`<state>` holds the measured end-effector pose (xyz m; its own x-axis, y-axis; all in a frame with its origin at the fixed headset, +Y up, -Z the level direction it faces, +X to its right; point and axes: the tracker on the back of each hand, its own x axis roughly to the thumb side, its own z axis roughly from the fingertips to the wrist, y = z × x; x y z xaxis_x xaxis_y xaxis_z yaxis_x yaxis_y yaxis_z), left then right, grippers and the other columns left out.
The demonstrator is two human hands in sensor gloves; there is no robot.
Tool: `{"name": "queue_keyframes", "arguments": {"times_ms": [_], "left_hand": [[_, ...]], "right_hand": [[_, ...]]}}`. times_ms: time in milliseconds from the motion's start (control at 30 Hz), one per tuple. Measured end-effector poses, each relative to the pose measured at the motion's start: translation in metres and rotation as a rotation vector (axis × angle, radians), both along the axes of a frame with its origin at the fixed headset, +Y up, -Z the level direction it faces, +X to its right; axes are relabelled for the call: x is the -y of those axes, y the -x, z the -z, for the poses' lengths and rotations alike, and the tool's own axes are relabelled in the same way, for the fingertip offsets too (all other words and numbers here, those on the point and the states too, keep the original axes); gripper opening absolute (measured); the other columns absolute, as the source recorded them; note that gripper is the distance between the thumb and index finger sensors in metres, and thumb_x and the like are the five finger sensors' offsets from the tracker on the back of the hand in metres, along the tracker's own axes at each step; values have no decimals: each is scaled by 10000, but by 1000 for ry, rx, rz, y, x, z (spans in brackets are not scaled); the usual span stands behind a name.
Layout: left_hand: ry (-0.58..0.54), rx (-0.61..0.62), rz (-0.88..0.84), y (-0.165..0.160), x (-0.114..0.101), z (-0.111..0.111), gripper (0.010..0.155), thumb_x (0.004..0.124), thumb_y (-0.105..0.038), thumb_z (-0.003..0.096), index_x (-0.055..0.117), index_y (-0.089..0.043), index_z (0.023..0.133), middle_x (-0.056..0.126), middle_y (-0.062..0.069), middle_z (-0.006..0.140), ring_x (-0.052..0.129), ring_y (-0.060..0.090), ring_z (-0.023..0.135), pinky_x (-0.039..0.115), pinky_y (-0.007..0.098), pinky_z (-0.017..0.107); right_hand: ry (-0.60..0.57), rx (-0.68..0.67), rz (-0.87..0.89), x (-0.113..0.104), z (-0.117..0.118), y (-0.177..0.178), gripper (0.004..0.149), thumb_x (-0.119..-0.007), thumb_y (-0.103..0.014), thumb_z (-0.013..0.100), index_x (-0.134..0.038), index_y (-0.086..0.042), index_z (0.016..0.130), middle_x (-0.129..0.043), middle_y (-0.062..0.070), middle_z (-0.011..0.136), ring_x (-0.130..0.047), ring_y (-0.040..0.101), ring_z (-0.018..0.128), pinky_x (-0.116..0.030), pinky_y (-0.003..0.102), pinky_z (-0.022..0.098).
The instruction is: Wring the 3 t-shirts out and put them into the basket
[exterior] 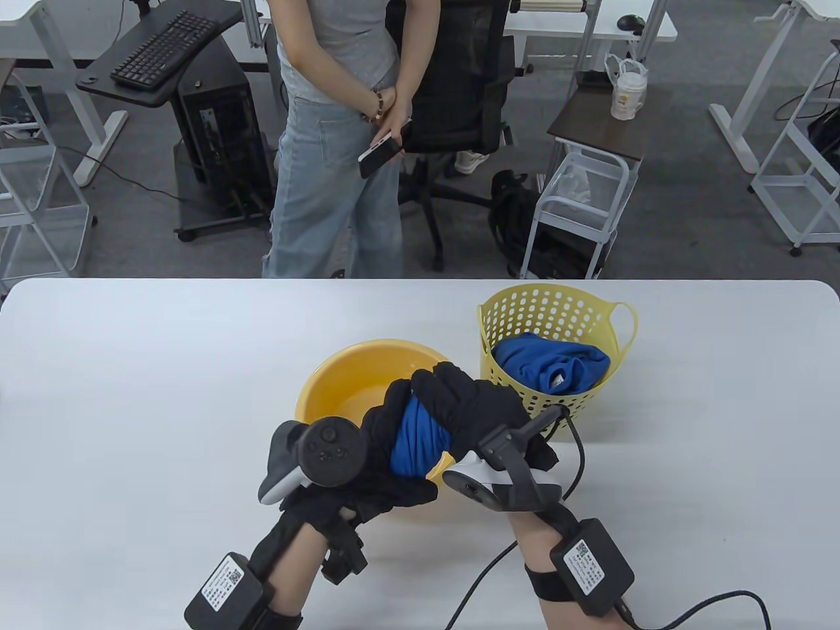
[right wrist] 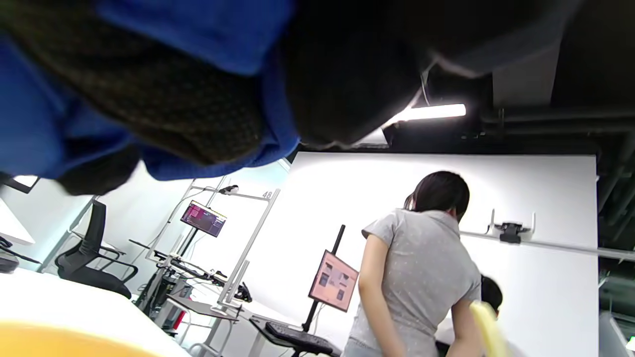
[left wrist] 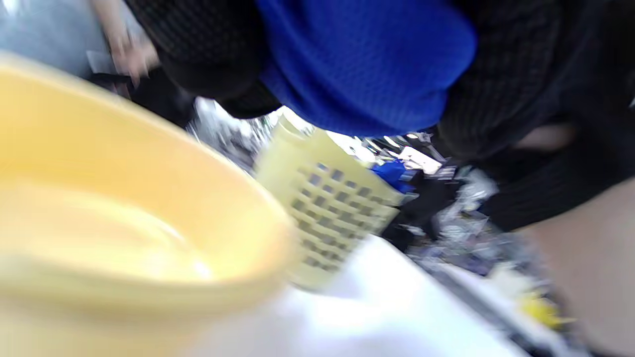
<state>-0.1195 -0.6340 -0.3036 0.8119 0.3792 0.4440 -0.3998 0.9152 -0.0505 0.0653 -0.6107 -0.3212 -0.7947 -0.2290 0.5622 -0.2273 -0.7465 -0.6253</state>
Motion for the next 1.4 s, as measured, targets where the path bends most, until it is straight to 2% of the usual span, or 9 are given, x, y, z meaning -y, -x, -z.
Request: {"name": "queue_keyframes", "arguments": {"times_ms": [33, 133, 233, 400, 533, 733, 1200, 1400], "left_hand": [[-73, -45, 35, 1, 2, 0, 1245, 1039, -594, 417, 97, -257, 1158, 588, 219, 1166, 909, 383, 797, 918, 408, 476], [-221, -137, 104, 2, 3, -1, 1155, 1041, -567, 424, 251, -193, 1179, 659, 172, 1143, 930, 372, 793, 914, 440, 472], [-339, -198, 193, 6, -1, -3, 1097, 1022, -574, 434, 296, -208, 1171, 670, 135, 1142, 928, 356, 813, 896, 453, 495], [-441, -234, 249, 1, 2, -6, 1082, 978, -551, 470, 228, -185, 1159, 610, 163, 1160, 897, 377, 848, 867, 485, 525], [-479, -243, 270, 1, 11, -4, 1079, 946, -555, 482, 194, -158, 1147, 587, 187, 1156, 895, 385, 851, 867, 489, 521], [-578, -262, 292, 2, 1, -11, 1094, 942, -581, 466, 191, -163, 1145, 599, 193, 1145, 916, 370, 834, 875, 477, 503], [-585, -275, 335, 0, 8, -9, 1086, 923, -582, 472, 186, -148, 1141, 589, 211, 1143, 912, 384, 841, 872, 489, 512], [-573, -278, 377, 0, 14, -5, 1087, 925, -584, 468, 192, -149, 1143, 597, 206, 1143, 916, 385, 841, 874, 491, 509]], "right_hand": [[85, -13, 38, 3, 4, 1, 774, -1052, -284, 373, -626, -138, 1002, -900, 158, 866, -987, 237, 199, -876, 349, 91], [239, -19, 156, 12, 14, 3, 776, -1041, -280, 374, -615, -94, 995, -917, 173, 821, -949, 201, 158, -858, 335, 68], [422, -86, 405, 26, 23, 5, 761, -1020, -218, 372, -575, -62, 969, -873, 232, 770, -914, 190, 137, -836, 333, 53], [539, -95, 604, 36, 28, 3, 731, -985, -160, 357, -562, -66, 947, -836, 260, 690, -886, 167, 120, -830, 312, 44], [551, -48, 622, 41, 28, 5, 727, -978, -145, 354, -558, -73, 943, -823, 260, 679, -877, 165, 118, -831, 305, 43], [668, -73, 781, 39, 27, 6, 721, -973, -121, 360, -549, -70, 942, -810, 268, 685, -874, 176, 124, -829, 310, 48], [739, -41, 815, 49, 32, 7, 715, -971, -112, 366, -543, -61, 936, -806, 273, 687, -878, 183, 131, -832, 313, 53], [797, -21, 854, 62, 36, 9, 710, -967, -111, 373, -534, -60, 933, -799, 273, 687, -879, 185, 136, -833, 313, 57]]}}
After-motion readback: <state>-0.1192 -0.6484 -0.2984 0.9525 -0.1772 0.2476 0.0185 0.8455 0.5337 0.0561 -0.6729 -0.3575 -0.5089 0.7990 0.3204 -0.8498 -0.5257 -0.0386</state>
